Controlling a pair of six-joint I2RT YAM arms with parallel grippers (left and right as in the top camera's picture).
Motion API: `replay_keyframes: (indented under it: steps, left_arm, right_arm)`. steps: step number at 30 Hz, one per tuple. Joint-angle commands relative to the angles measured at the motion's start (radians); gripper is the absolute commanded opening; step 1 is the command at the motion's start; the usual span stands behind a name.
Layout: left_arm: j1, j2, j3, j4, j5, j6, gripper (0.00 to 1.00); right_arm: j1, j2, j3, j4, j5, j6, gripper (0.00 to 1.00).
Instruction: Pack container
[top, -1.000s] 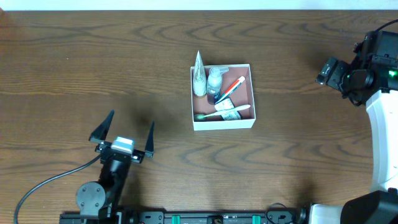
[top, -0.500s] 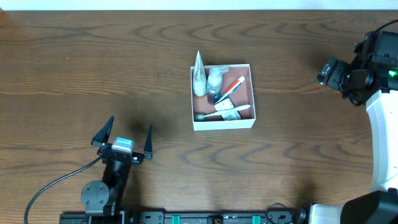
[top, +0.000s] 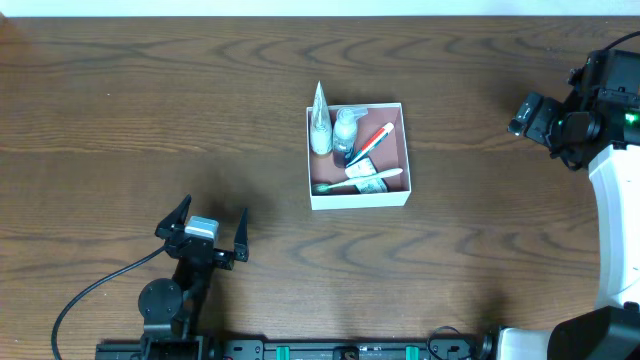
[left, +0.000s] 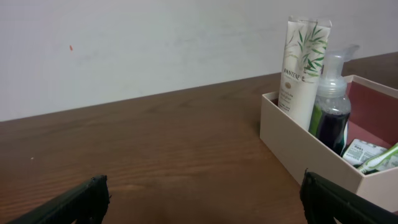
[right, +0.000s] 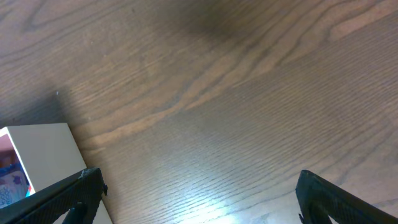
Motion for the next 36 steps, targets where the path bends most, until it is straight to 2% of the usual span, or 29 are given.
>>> replay_keyframes:
  steps: [1, 33, 36]
  left_arm:
    - [0.006, -0.009, -0.014, -0.047, 0.003, -0.008, 0.98]
    - [0.006, -0.004, -0.014, -0.044, -0.001, -0.008, 0.98]
    - [0.006, -0.004, -0.014, -0.044, -0.001, -0.008, 0.98]
  right_arm:
    - [-0.004, 0.003, 0.001, 0.0, 0.011, 0.003, 0.99]
    - [-0.003, 0.003, 0.001, 0.0, 0.011, 0.003, 0.99]
    - [0.0, -0.057, 0.001, 0.0, 0.011, 0.003, 0.99]
